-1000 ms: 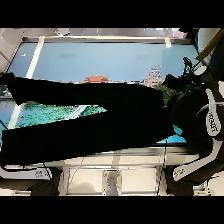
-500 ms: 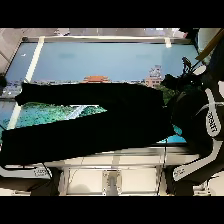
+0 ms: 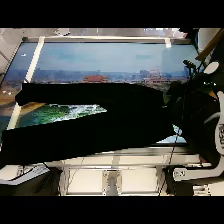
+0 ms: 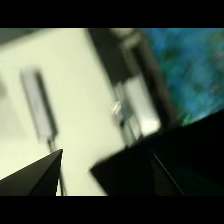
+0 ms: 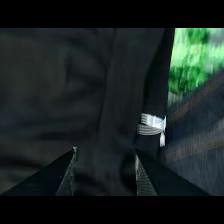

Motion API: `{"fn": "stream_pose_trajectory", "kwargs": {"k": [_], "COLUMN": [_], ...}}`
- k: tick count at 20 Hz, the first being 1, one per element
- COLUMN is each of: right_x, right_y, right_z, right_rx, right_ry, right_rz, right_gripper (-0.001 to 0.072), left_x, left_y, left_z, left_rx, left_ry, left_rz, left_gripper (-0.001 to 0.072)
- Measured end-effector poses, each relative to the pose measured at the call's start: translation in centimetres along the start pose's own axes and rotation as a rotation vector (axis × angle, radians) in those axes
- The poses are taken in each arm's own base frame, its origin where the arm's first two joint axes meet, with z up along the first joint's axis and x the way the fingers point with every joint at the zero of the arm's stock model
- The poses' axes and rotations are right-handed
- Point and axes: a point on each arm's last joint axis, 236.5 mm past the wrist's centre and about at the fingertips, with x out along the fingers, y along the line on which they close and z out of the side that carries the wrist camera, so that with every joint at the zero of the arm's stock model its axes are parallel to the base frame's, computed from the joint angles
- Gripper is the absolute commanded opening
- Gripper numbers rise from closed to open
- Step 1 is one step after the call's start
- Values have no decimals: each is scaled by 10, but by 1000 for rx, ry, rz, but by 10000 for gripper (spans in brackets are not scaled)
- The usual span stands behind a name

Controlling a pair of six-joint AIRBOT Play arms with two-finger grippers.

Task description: Fold the clothes and pants, and hang the long-sleeved shirts on hangers.

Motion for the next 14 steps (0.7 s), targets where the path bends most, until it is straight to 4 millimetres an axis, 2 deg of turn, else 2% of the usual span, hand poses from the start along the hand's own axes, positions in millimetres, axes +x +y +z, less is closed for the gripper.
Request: {"fn": "stream_pose_trajectory", "kwargs": {"k": [2,4,6,8,12,13,14], "right_x": [-9,-16,-21,-23,-25,-25,-25], "right_y": [4,8,12,17,23,24,23], "right_z": [-20,-35,-44,-48,-49,-49,-46], "right_rx": [-20,-31,-38,-40,-40,-40,-39], "right_ry": [16,26,30,27,18,15,1], "right_rz": [-9,-12,-10,2,23,24,23], "right_gripper": [412,411,411,411,410,410,410], "left_x": [26,49,66,77,87,90,93], "left_y": [25,35,37,33,17,14,11], "left_z": [-52,-103,-133,-145,-134,-132,-131], "left_rx": [-114,-207,-265,-321,-398,-415,-427], "left_ry": [129,243,294,290,213,206,205], "left_rz": [-42,-95,-146,-203,-317,-336,-352], "left_gripper": [584,583,583,583,581,475,312]}}
